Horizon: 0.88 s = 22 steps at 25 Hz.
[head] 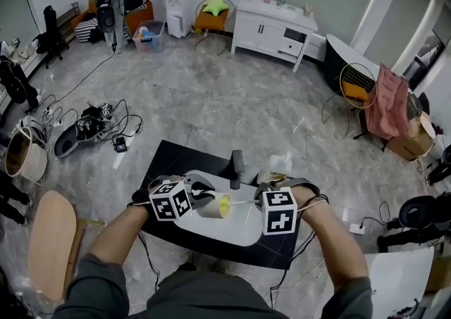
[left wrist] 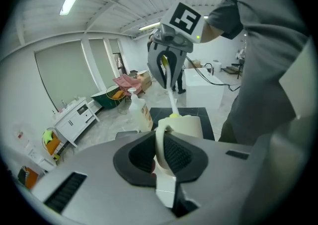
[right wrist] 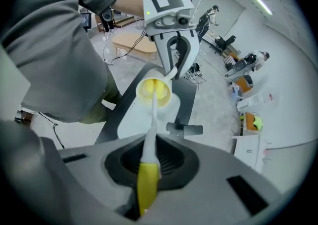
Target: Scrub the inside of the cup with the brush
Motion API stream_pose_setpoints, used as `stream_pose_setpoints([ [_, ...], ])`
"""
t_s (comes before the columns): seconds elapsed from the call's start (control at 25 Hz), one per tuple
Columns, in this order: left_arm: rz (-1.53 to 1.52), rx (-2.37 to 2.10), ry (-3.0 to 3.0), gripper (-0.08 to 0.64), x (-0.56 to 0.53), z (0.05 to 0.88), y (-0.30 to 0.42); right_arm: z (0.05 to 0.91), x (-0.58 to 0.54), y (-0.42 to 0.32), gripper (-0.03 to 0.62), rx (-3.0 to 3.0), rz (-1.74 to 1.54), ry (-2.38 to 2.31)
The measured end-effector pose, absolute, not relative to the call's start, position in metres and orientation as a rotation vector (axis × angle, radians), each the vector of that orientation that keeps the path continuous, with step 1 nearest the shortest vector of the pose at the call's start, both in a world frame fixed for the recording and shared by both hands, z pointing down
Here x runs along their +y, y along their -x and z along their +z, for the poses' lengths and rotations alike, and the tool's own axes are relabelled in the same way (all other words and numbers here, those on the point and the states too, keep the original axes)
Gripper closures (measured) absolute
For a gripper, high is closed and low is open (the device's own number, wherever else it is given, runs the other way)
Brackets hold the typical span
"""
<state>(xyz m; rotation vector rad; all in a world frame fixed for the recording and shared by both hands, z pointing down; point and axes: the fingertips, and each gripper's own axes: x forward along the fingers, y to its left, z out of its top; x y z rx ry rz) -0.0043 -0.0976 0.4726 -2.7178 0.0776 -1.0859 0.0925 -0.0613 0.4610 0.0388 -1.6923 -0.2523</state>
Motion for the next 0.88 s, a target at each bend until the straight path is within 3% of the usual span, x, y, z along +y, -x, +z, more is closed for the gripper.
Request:
stream_pose_setpoints([
  [0.88,-0.901,0.287,2.889,0.528,-0.128,0.466,0.018,0.447,-0.051,-0.147,0.569,-1.831,-0.025,-0.221],
])
